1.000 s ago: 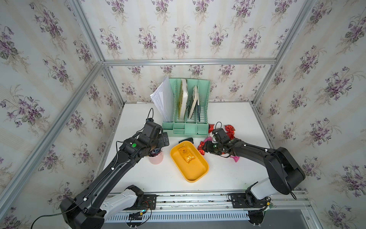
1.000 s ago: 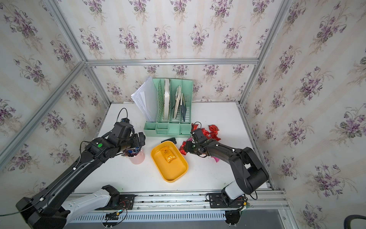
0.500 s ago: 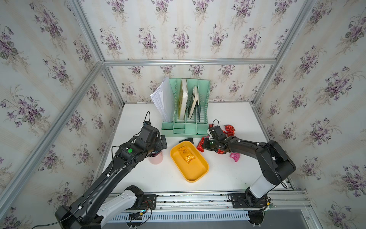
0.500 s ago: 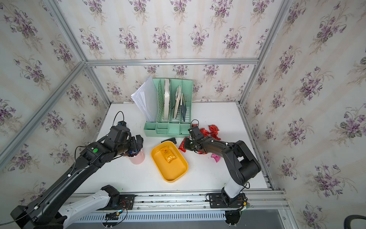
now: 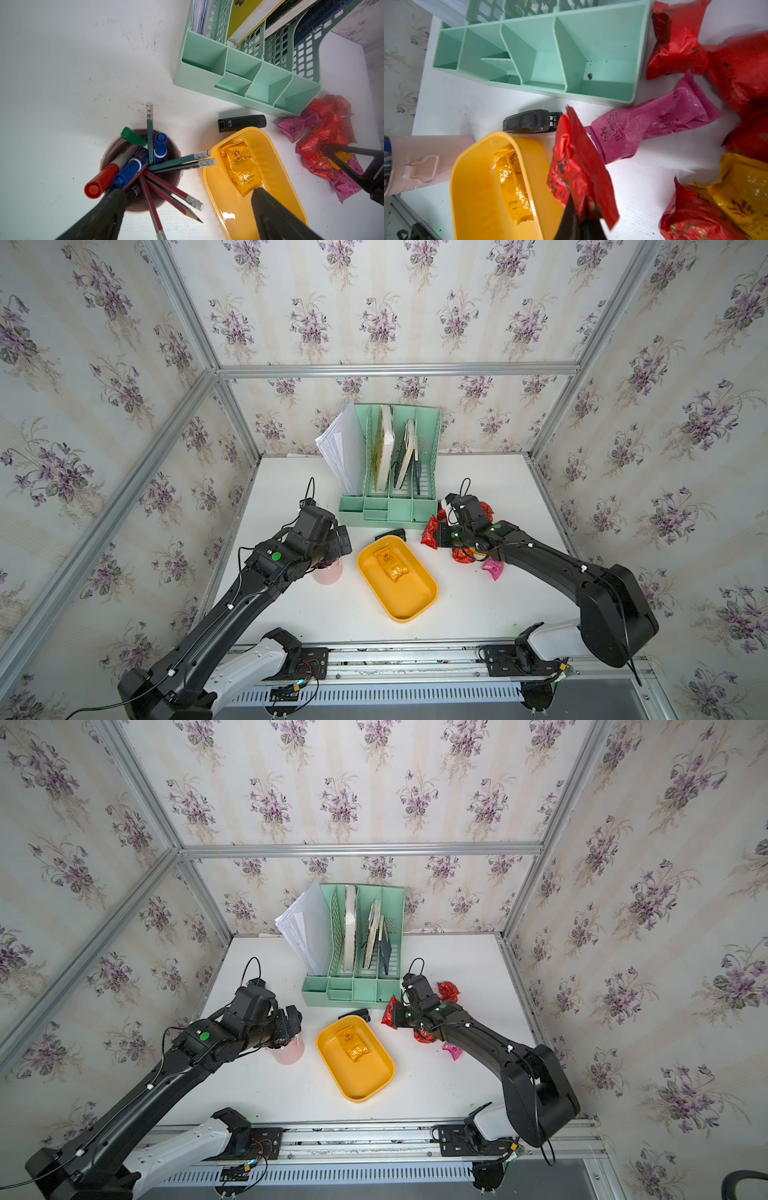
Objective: Put the tea bags into the storage box
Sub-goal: Pick up the tea bag from the center of the board, then place the tea bag in the storage box.
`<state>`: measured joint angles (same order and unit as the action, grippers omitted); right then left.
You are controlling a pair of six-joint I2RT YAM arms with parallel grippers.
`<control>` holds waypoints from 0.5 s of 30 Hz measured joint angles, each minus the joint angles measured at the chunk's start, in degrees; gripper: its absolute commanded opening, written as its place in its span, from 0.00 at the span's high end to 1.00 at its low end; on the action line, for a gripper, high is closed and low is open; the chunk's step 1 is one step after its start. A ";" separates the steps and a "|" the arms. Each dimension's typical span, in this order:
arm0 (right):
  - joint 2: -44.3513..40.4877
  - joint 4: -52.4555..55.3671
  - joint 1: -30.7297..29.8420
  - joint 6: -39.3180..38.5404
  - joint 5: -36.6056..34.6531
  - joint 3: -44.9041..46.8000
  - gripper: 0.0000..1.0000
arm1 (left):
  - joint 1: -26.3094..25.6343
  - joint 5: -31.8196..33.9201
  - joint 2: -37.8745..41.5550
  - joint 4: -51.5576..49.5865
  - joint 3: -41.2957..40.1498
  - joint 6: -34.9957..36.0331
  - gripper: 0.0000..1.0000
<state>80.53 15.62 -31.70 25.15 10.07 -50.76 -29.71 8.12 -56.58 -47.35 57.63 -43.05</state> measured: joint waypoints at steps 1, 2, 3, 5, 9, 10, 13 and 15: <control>-0.70 0.04 -0.02 -0.63 1.29 0.09 1.00 | 0.00 0.02 -0.17 0.24 0.33 0.02 0.01; -1.36 0.00 -0.44 -1.31 2.69 0.20 1.00 | 0.00 0.09 -0.37 0.42 0.68 0.07 0.01; -1.68 0.00 -1.18 -1.70 3.45 0.20 1.00 | 0.00 0.17 -0.57 0.48 1.01 0.15 0.01; -1.79 -0.07 -4.00 -2.99 5.46 -0.15 1.00 | 0.00 0.72 -1.09 0.66 1.81 0.35 0.01; -0.35 -1.27 -9.84 -4.37 7.98 -1.36 1.00 | 0.02 1.46 -1.81 0.96 2.64 0.94 0.01; 0.57 -1.86 -11.21 -4.44 8.55 -1.66 1.00 | 0.02 1.64 -1.92 0.94 2.69 0.98 0.01; 4.02 -2.58 -15.21 -4.87 9.11 -3.63 1.00 | 0.02 1.88 -1.64 0.96 2.60 1.09 0.01; 7.23 -2.80 -17.92 -5.66 9.40 -6.03 1.00 | 0.02 2.16 -0.83 0.85 2.19 1.07 0.01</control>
<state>87.77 12.82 -49.63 19.49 19.46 -56.80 -29.69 10.28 -57.41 -46.50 59.81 -41.98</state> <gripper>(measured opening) 0.066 0.988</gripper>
